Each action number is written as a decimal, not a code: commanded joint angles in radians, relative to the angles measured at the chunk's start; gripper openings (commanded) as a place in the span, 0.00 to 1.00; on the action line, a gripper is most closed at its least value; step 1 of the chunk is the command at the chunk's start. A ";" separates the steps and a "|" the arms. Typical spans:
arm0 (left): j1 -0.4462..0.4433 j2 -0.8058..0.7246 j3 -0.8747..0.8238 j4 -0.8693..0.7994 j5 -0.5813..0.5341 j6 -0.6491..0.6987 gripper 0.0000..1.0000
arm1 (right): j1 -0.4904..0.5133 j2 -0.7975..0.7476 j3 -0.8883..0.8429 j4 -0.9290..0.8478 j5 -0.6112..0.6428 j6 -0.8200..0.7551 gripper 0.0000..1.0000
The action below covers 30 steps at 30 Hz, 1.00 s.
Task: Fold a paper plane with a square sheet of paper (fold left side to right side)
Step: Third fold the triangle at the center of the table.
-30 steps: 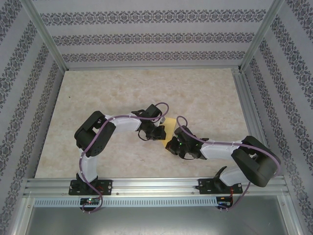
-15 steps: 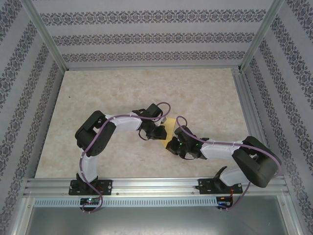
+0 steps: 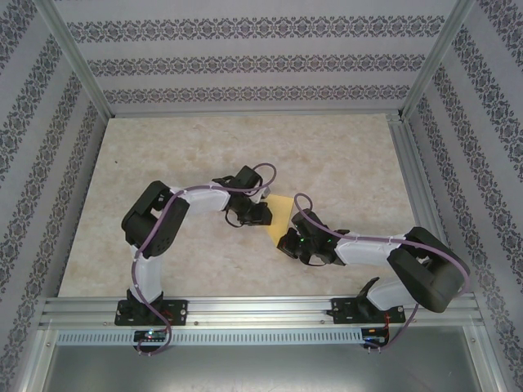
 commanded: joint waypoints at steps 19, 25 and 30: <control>0.172 0.061 0.061 -0.026 -0.081 0.115 0.20 | 0.003 0.033 -0.027 -0.190 0.026 -0.040 0.00; 0.192 0.031 0.087 -0.065 -0.084 0.129 0.24 | 0.011 0.017 -0.018 -0.156 0.025 -0.062 0.00; 0.200 -0.075 0.040 -0.064 -0.101 0.105 0.30 | 0.007 -0.088 0.025 -0.181 0.064 -0.145 0.07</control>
